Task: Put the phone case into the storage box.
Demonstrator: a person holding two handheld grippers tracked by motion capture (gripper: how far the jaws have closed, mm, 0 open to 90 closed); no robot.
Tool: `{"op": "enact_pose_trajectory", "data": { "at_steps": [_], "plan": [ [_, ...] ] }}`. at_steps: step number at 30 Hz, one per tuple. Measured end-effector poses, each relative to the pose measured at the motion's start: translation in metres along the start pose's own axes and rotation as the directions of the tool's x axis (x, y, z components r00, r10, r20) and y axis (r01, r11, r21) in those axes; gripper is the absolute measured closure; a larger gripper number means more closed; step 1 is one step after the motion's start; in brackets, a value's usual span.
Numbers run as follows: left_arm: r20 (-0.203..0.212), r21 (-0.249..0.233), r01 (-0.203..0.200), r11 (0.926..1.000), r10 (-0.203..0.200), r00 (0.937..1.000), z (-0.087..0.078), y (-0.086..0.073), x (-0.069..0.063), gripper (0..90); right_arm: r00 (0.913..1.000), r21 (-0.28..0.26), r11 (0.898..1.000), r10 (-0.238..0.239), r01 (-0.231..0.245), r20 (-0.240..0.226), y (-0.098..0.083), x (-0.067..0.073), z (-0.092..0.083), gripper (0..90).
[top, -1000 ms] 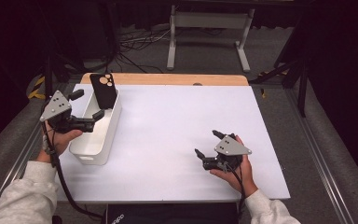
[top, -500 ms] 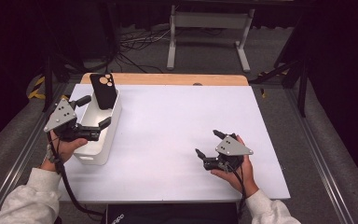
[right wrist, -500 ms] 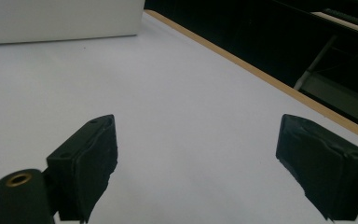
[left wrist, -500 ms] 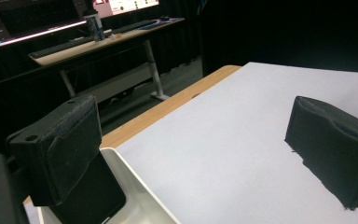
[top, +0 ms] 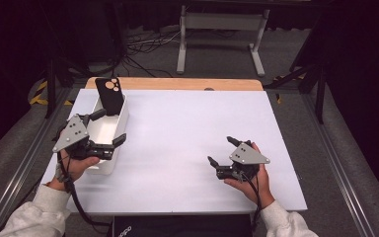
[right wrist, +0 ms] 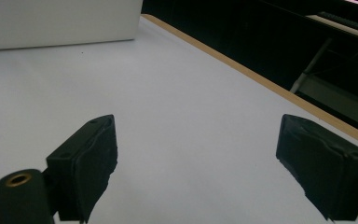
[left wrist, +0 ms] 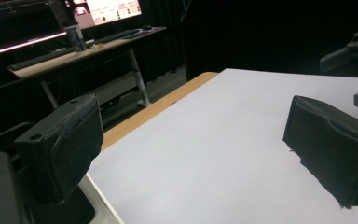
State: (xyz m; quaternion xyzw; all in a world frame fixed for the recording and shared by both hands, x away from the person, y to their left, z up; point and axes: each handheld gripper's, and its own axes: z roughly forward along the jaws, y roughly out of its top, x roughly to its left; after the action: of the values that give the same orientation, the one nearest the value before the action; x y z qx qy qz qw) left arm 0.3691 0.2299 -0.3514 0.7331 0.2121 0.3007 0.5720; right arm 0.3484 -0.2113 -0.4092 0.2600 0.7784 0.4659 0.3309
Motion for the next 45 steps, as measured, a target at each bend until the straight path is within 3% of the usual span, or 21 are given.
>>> {"op": "enact_pose_trajectory", "data": {
  "at_steps": [26,35,37,45],
  "plan": [
    [0.067,-0.006,-0.03,0.9995,0.03,0.9973,0.002,-0.001,-0.026,5.3,0.9999,-0.005,1.0,-0.012,0.012,-0.007,0.002,0.003,-0.002,12.9],
    [0.079,-0.022,-0.007,0.9997,0.009,0.9968,0.0,-0.003,-0.033,3.8,0.9999,-0.02,1.0,-0.015,0.015,0.005,0.006,0.007,-0.008,12.9],
    [0.076,-0.014,-0.028,0.9995,0.029,0.9967,0.001,-0.005,-0.039,3.7,0.9998,-0.023,1.0,-0.02,0.021,0.003,0.008,0.009,-0.01,12.9],
    [0.098,-0.005,-0.023,0.9997,0.023,0.995,0.004,-0.01,-0.045,3.6,0.9999,-0.011,1.0,-0.015,0.015,-0.005,0.004,0.011,-0.01,12.9]
  ]
}}
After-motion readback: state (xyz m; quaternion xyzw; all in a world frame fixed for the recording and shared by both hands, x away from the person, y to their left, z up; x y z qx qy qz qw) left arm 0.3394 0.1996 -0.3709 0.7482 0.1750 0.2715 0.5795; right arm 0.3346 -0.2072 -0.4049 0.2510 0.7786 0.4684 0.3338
